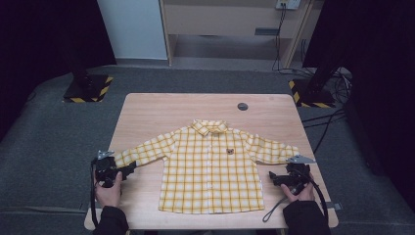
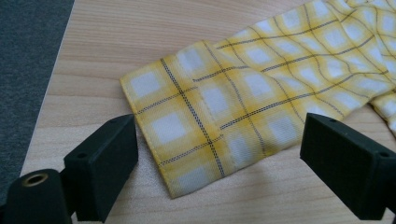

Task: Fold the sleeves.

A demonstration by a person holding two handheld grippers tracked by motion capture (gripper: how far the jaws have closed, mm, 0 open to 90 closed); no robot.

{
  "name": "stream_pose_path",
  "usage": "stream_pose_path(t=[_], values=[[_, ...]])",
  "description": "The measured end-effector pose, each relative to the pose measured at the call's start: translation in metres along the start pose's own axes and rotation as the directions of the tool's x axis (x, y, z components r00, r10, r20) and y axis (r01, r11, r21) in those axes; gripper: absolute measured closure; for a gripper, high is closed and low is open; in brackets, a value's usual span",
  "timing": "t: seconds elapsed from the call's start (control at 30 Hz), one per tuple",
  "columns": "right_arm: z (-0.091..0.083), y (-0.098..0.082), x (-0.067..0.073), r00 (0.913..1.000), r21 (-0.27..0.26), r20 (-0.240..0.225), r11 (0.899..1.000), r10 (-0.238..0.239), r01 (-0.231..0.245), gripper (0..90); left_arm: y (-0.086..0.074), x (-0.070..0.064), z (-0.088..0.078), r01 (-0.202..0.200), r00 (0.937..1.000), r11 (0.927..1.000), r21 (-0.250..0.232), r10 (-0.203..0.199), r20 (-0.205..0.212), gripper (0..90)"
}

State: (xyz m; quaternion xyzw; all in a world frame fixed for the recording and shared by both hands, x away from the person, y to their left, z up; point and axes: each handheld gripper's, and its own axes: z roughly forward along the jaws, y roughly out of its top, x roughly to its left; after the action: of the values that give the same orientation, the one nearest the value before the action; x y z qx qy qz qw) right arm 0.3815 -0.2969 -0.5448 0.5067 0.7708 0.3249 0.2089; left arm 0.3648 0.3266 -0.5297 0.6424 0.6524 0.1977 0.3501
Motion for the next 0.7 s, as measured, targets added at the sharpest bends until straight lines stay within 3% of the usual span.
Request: stream_pose_path(t=[0.27, 0.53, 0.7], values=[[0.0000, 0.0000, 0.0000, 1.0000, 0.000, 0.000, 1.000, 0.000, 0.000, 0.3, 0.0000, 0.0017, 0.0032, 0.008, 1.0000, 0.9997, -0.022, -0.007, 0.006, 13.0], [0.0000, 0.0000, 0.0000, 1.0000, 0.000, 0.000, 1.000, 0.000, 0.000, 0.3, -0.0012, 0.0020, 0.0023, 0.021, 0.9997, 0.9989, -0.043, -0.022, -0.009, 24.5], [0.0000, 0.0000, -0.0001, 1.0000, 0.000, 0.000, 1.000, -0.001, 0.001, 0.3, -0.0023, 0.0021, 0.0011, 0.021, 0.9989, 0.9985, -0.052, -0.023, -0.040, 36.1]])
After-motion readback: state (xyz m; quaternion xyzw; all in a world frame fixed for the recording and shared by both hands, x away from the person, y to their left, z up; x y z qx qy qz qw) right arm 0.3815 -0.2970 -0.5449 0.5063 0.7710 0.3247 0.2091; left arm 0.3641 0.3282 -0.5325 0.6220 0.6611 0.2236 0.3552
